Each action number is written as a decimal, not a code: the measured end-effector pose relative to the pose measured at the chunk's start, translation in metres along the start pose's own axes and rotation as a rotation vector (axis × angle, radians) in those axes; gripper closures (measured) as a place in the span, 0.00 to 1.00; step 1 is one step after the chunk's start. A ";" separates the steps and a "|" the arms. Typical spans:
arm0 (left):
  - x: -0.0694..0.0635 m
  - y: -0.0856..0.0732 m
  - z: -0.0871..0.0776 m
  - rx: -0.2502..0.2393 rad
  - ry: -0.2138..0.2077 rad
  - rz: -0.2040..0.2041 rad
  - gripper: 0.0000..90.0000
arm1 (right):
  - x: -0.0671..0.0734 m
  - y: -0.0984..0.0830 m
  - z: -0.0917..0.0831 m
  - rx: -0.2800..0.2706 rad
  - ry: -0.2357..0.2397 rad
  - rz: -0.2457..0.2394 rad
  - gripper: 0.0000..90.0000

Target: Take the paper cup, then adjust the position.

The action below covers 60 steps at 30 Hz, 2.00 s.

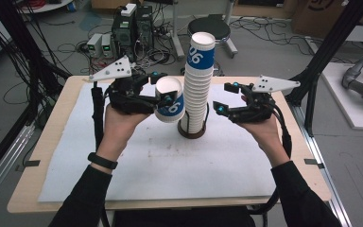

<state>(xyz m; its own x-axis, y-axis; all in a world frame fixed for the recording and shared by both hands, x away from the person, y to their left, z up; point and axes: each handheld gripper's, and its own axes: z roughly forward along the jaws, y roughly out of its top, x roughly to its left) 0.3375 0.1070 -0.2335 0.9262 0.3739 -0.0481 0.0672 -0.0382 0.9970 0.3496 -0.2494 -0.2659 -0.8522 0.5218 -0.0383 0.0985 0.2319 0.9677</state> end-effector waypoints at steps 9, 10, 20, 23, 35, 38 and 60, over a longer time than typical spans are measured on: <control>-0.002 -0.026 -0.003 0.011 -0.012 -0.026 0.33 | 0.006 -0.018 -0.011 -0.025 0.009 0.020 0.23; -0.002 -0.028 -0.004 0.011 -0.016 -0.028 0.33 | 0.006 -0.021 -0.012 -0.026 0.005 0.026 0.23; -0.007 -0.047 -0.004 0.062 -0.005 -0.011 0.33 | 0.012 -0.042 -0.018 -0.047 0.007 0.049 0.23; -0.008 -0.055 -0.003 0.072 -0.011 -0.014 0.33 | 0.013 -0.050 -0.020 -0.053 0.005 0.061 0.23; -0.006 -0.066 0.000 0.082 -0.037 -0.037 0.33 | 0.012 -0.063 -0.026 -0.030 0.007 0.079 0.23; -0.008 -0.066 0.000 0.081 -0.042 -0.037 0.33 | 0.012 -0.064 -0.028 -0.030 0.014 0.073 0.23; -0.014 -0.067 0.010 0.040 -0.129 -0.084 0.33 | 0.023 -0.065 -0.026 -0.017 0.198 0.045 0.23</control>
<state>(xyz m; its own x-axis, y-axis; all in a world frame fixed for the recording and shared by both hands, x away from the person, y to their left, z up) 0.3235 0.0953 -0.3001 0.9565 0.2553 -0.1414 0.1589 -0.0494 0.9861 0.3102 -0.2740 -0.3235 -0.9315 0.3597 0.0531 0.1317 0.1976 0.9714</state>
